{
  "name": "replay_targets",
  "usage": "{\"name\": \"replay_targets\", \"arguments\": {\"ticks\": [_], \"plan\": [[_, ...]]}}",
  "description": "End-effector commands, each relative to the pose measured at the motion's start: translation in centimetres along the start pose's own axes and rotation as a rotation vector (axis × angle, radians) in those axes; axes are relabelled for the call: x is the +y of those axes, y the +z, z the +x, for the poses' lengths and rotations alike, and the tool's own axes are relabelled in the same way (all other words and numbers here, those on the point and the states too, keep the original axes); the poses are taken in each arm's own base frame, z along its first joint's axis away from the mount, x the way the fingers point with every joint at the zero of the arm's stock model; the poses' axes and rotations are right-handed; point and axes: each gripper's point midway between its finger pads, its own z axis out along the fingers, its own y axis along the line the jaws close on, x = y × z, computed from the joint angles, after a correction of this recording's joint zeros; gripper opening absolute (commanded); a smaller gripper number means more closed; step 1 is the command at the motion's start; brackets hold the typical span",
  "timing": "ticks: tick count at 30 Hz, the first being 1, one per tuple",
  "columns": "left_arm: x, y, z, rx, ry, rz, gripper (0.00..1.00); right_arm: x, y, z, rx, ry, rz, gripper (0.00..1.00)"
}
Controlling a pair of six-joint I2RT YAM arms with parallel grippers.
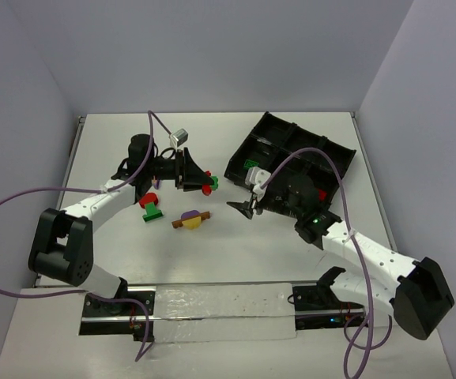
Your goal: Sort the legos into containers by color
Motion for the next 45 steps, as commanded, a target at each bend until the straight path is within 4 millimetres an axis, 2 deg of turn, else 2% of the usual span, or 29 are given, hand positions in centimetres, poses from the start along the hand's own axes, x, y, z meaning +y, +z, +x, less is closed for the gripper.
{"name": "replay_targets", "arguments": {"ticks": [1, 4, 12, 22, 33, 38, 43, 45], "plan": [[-1.2, -0.4, 0.2, 0.01, 0.067, 0.039, 0.0, -0.8, 1.4, -5.0, -0.134, -0.158, -0.039, 0.66], [-1.5, -0.5, 0.4, 0.014, 0.078, 0.041, 0.0, -0.8, 2.3, -5.6, -0.139, -0.17, -0.065, 0.66], [-2.0, -0.8, 0.8, 0.026, 0.103, 0.052, 0.0, -0.8, 4.1, -5.4, -0.128, -0.178, -0.111, 0.66], [-2.2, -1.1, 1.4, 0.034, 0.149, 0.056, 0.0, -0.6, 5.3, -4.9, -0.099, -0.184, -0.175, 0.65], [-2.2, -1.2, 1.7, 0.047, 0.157, 0.055, 0.0, -0.4, 6.1, -4.8, -0.09, -0.181, -0.218, 0.58], [-2.3, -1.2, 1.7, 0.048, 0.158, 0.059, 0.0, -0.2, 6.2, -4.6, -0.078, -0.182, -0.232, 0.48], [-2.6, -1.2, 1.6, 0.047, 0.168, 0.06, 0.0, 0.0, 6.1, -4.0, -0.062, -0.176, -0.237, 0.48], [-2.6, -1.3, 1.7, 0.045, 0.173, 0.058, 0.0, 0.0, 6.0, -3.8, -0.063, -0.175, -0.231, 0.44]]}}
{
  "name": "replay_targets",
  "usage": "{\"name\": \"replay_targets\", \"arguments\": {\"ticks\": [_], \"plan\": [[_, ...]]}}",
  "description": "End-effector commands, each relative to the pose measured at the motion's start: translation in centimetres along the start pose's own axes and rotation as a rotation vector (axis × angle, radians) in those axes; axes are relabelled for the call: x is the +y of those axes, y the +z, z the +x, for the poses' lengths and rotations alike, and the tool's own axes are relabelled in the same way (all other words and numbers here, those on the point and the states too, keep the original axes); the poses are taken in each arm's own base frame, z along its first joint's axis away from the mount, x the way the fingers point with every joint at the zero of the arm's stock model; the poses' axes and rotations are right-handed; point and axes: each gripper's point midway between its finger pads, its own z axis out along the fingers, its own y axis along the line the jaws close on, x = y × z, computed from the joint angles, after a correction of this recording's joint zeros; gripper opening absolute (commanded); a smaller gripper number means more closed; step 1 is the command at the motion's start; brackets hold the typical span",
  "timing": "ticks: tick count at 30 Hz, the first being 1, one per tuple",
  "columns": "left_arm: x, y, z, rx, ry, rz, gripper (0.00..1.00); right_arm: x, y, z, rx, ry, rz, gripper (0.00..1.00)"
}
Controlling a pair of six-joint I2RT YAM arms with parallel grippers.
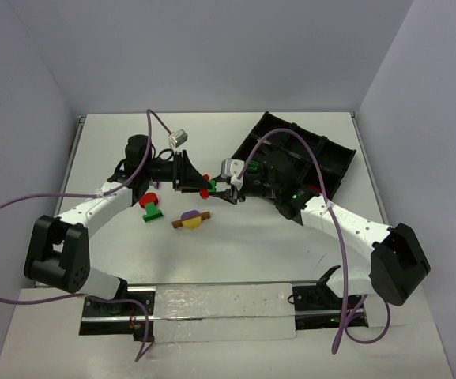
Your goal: Sort the legos into containers by color
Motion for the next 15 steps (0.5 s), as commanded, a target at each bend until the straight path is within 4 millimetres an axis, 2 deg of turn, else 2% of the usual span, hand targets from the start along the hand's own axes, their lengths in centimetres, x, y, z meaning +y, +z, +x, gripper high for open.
{"name": "replay_targets", "arguments": {"ticks": [1, 3, 9, 11, 13, 15], "plan": [[-1.6, -0.5, 0.2, 0.007, 0.079, 0.03, 0.0, -0.7, 0.2, -1.8, -0.038, -0.045, 0.013, 0.41], [-1.6, -0.5, 0.3, 0.007, 0.077, 0.027, 0.0, -0.8, 0.1, -1.8, -0.043, -0.044, 0.022, 0.38], [-1.4, -0.5, 0.3, 0.008, 0.082, 0.019, 0.0, -1.1, 0.2, -2.0, -0.052, -0.039, 0.035, 0.15], [-1.3, -0.5, 0.2, 0.0, 0.1, 0.006, 0.0, -1.1, 0.3, -2.0, -0.048, -0.032, 0.031, 0.04], [-1.0, -0.5, -0.2, -0.01, 0.119, -0.016, 0.07, -1.1, 0.4, -1.7, -0.043, -0.022, 0.029, 0.0], [-0.4, -0.5, -0.2, -0.009, 0.108, -0.041, 0.24, -1.1, 0.4, -1.6, -0.042, -0.016, 0.034, 0.0]]}}
